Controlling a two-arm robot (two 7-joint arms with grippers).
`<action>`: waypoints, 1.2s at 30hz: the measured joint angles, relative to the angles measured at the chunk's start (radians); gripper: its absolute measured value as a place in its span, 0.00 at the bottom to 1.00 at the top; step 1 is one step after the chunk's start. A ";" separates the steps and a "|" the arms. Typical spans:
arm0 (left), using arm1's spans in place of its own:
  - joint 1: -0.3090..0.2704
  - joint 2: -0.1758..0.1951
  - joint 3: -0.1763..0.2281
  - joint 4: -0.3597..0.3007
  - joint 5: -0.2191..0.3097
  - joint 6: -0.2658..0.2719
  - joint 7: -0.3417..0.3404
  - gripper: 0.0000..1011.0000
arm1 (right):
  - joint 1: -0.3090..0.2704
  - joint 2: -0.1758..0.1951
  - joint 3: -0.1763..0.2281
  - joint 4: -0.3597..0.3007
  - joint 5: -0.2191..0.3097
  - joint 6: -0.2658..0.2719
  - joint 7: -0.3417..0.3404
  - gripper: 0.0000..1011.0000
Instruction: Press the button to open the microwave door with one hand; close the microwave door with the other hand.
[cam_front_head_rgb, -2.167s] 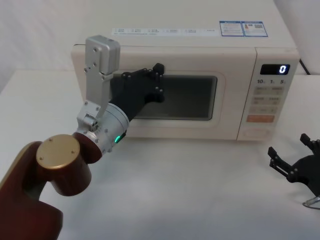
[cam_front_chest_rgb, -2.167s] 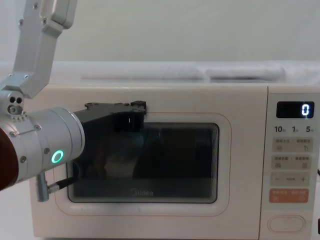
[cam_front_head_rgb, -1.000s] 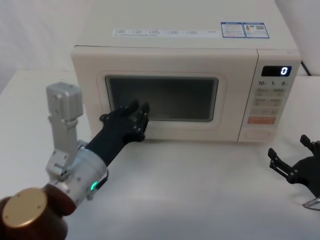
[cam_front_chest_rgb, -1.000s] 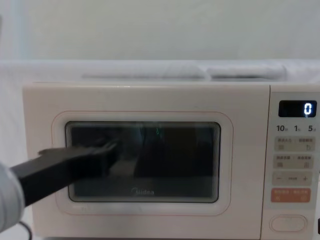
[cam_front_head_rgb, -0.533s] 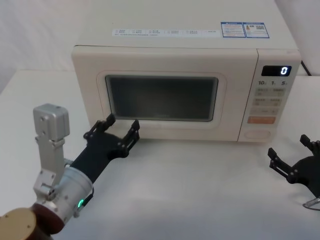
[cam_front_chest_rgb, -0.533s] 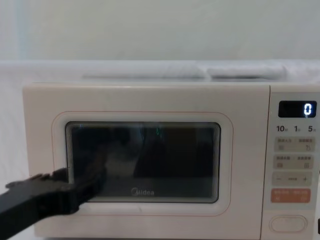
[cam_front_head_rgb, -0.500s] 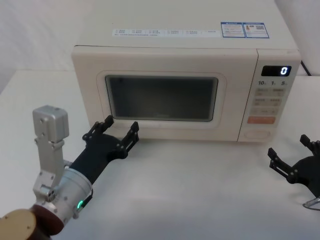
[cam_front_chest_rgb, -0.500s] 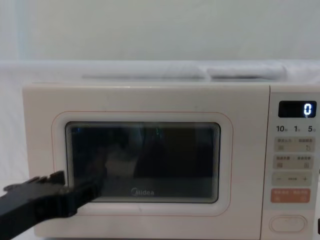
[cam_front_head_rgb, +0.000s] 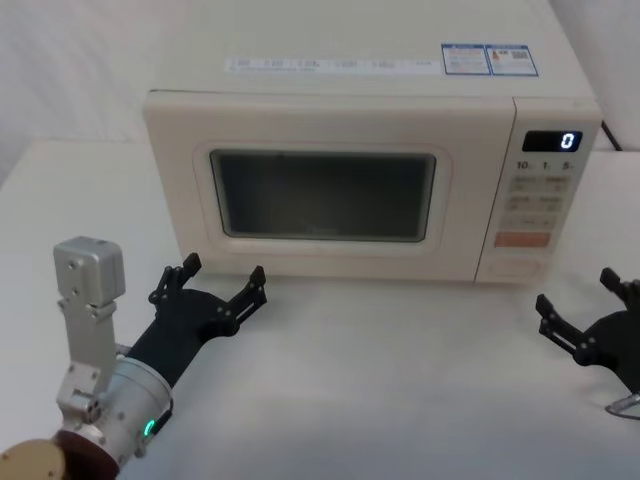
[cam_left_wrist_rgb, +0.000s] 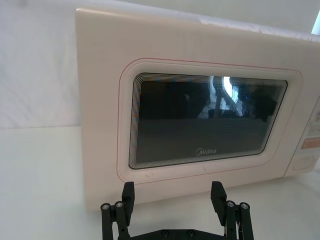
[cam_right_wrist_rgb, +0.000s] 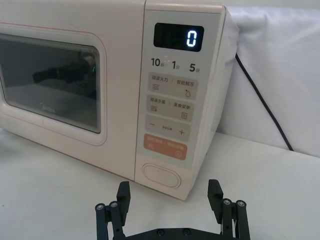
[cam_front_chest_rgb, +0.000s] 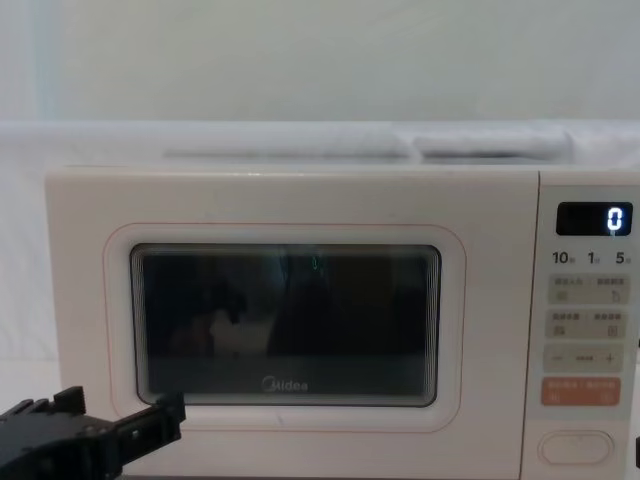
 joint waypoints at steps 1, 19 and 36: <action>0.000 0.000 0.000 0.000 0.000 0.000 0.000 0.99 | 0.000 0.000 0.000 0.000 0.000 0.000 0.000 0.99; -0.004 0.001 0.004 -0.002 0.000 0.001 -0.002 0.99 | 0.000 0.000 0.000 0.000 0.000 0.000 0.000 0.99; -0.006 0.002 0.004 -0.002 0.000 0.002 -0.002 0.99 | 0.000 0.000 0.000 0.000 0.000 0.000 0.000 0.99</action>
